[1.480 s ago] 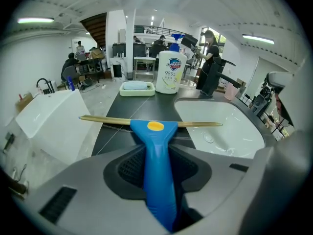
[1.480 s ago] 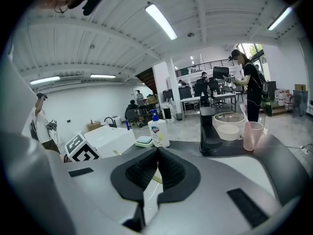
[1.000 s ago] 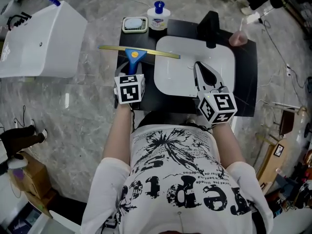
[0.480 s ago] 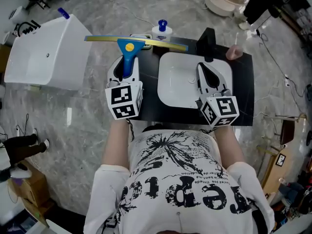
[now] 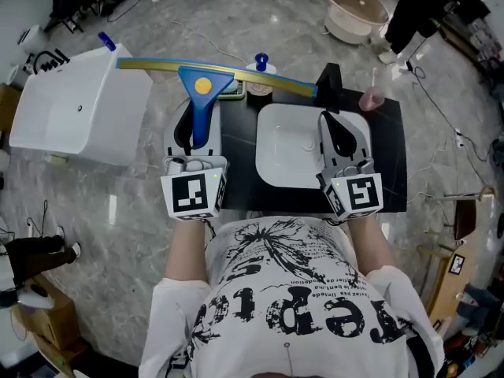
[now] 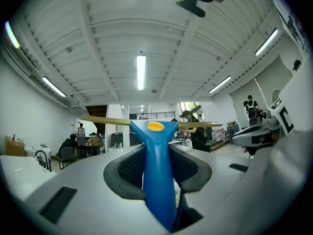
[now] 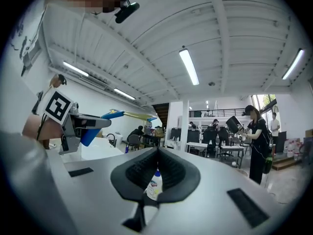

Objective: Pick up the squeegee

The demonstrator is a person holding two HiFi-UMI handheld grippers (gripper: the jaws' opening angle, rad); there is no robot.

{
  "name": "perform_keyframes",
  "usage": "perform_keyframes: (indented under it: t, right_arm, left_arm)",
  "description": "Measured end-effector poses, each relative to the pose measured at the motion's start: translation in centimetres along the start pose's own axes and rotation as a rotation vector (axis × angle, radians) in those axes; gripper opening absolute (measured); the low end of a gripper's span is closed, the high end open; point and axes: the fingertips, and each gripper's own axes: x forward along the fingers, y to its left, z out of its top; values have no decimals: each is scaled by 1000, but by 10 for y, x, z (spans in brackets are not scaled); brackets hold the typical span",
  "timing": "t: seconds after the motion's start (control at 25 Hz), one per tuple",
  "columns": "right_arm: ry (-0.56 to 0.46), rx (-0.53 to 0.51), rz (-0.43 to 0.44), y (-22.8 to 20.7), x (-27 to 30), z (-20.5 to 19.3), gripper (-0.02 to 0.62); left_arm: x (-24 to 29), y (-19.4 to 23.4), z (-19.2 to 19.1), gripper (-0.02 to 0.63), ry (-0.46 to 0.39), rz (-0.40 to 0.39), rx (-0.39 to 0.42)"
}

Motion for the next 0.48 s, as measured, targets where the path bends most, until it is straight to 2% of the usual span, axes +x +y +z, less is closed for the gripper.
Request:
perform_keyframes:
  t: [0.12, 0.28, 0.48]
  right_arm:
    - [-6, 14, -14, -3, -2, 5, 15]
    - [3, 53, -42, -7, -5, 4, 14]
    - [12, 65, -41, -10, -5, -1, 12]
  left_arm:
    - [-5, -7, 14, 138, -28, -29, 3]
    - [-6, -16, 23, 138, -72, -56, -51]
    - [-6, -22, 5, 138, 5, -82, 6]
